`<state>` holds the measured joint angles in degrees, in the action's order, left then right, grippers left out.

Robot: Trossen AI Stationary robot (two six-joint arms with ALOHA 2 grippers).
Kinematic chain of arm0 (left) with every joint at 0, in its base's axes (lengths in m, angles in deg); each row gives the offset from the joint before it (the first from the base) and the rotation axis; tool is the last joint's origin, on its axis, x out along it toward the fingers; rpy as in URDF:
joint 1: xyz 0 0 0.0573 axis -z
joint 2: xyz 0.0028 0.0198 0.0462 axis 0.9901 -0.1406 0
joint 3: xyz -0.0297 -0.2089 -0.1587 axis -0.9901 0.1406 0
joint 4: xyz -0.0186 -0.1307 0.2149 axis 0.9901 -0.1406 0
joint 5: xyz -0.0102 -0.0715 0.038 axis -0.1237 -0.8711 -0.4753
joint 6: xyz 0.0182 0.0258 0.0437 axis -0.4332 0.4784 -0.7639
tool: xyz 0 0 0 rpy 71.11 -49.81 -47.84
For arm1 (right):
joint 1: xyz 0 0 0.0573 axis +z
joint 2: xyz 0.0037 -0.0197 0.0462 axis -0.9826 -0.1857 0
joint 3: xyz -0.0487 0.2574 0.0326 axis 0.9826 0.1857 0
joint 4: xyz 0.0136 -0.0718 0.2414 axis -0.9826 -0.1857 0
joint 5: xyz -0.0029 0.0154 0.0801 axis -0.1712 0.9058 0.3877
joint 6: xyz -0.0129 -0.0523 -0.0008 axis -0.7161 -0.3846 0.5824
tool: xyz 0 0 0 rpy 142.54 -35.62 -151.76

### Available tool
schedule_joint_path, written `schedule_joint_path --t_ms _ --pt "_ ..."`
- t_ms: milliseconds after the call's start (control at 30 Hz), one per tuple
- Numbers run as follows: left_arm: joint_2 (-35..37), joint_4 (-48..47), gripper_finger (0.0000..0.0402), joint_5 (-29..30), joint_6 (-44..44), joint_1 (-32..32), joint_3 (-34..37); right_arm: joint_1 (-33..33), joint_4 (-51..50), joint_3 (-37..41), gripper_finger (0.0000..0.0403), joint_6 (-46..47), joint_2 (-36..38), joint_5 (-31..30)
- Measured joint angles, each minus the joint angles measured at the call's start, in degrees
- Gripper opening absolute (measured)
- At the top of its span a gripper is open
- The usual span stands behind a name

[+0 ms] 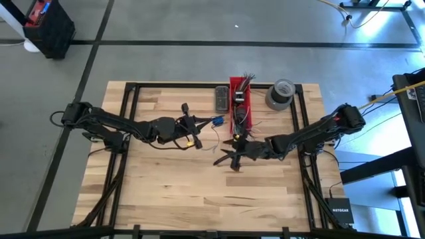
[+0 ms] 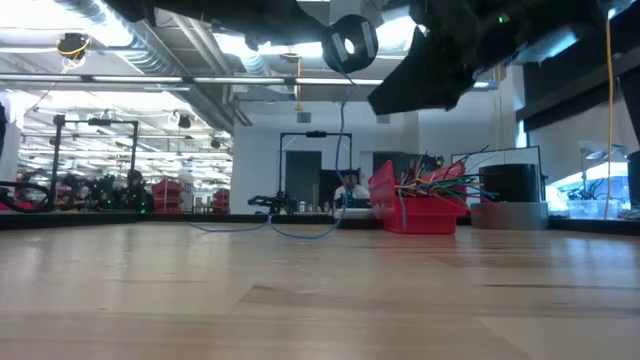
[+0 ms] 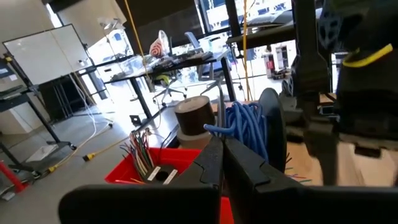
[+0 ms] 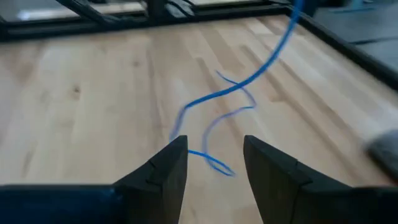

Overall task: Coil cords
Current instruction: Coil the blue wire into the black spool

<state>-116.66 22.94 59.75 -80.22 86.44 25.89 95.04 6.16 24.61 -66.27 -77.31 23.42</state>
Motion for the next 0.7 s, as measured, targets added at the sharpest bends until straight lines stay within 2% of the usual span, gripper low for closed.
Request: schedule_joint_path --t_ms 167,567,700 --pt "0.0 0.1 0.0001 0.0 -1.0 0.1 0.0 0.0 14.1 3.0 0.016 -3.1 -4.3 2.9" --pt "0.0 0.1 0.0001 0.0 -1.1 0.1 0.0 -2.0 24.5 3.1 0.0158 -6.0 -13.1 5.0" --pt "0.0 0.1 0.0001 0.0 -1.1 0.1 0.0 -2.4 26.5 3.1 0.0129 -6.2 -14.2 5.4"
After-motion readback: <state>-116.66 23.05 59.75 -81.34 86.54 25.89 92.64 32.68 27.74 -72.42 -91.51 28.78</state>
